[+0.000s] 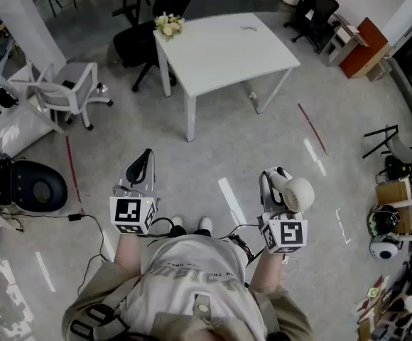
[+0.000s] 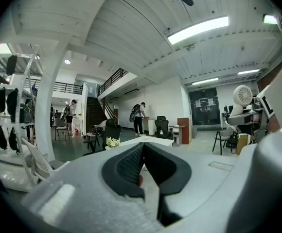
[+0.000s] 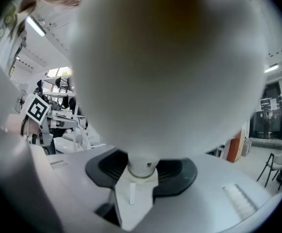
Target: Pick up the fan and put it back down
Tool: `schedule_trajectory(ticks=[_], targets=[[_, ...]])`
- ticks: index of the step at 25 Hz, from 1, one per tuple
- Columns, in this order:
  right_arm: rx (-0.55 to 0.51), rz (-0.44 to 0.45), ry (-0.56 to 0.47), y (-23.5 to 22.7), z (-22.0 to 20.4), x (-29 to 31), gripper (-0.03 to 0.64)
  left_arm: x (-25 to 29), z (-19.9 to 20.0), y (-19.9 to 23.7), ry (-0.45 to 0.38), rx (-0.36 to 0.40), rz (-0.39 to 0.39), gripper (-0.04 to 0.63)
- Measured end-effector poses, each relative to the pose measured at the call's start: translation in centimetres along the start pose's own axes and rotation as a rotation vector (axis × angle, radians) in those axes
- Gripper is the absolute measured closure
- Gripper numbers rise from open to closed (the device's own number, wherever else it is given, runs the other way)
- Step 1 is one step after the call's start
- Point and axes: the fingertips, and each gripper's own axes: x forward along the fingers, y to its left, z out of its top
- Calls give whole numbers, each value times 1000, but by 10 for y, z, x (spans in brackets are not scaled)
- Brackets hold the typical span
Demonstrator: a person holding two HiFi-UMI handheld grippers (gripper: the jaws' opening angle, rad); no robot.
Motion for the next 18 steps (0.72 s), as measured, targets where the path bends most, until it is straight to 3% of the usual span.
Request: schedule_trajectory(ticks=[17,18], targets=[[27,20,-3,-24,-7,1,454,18,-1,-24,-1,-11,-7,586],[45,28,-16,-26,-6,1,453,21,-1,-27,-3,-17,-16,511]])
